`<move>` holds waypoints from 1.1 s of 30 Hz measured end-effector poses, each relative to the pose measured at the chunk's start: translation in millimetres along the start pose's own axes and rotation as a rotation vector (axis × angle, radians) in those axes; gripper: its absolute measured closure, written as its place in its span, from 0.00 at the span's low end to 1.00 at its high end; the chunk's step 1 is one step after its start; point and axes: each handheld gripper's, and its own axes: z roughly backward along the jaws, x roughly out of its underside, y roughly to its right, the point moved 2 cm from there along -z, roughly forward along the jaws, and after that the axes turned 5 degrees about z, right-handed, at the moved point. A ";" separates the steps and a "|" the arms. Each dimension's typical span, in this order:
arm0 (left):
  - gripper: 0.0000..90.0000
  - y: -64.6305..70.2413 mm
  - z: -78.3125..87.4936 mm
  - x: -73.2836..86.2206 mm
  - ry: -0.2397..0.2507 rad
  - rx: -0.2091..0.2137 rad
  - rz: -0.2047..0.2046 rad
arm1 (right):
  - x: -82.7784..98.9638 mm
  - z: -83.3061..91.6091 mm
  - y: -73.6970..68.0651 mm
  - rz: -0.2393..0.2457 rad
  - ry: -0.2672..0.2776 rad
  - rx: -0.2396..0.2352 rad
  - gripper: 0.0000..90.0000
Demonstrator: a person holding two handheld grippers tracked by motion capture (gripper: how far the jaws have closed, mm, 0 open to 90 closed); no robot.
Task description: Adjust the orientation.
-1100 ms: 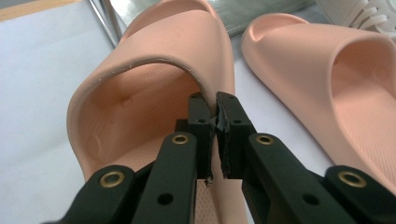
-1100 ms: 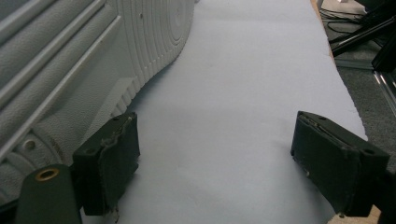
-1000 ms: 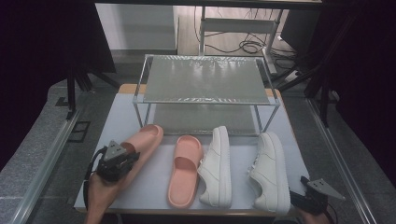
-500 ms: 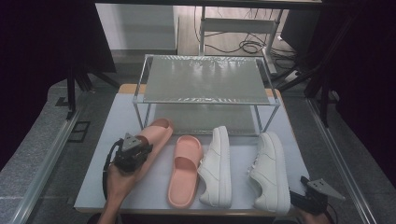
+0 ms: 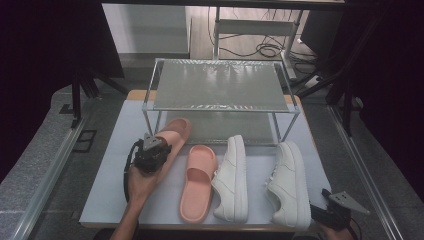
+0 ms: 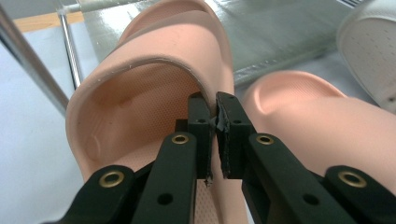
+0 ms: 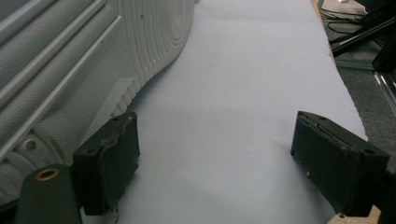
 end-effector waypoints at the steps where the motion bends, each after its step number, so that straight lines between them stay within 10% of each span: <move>1: 0.94 0.0 0.0 0.0 0.000 0.000 0.000 | 0.0 0.1 -0.1 -0.001 -0.001 -0.001 0.17; 20: 0.94 0.6 -48.5 -15.2 0.028 -0.110 0.028 | 0.1 0.1 -0.1 0.002 -0.001 -0.002 0.17; 33: 0.84 2.8 -56.3 -17.7 -0.038 -0.078 0.007 | 0.2 0.1 0.0 0.005 -0.001 -0.002 0.17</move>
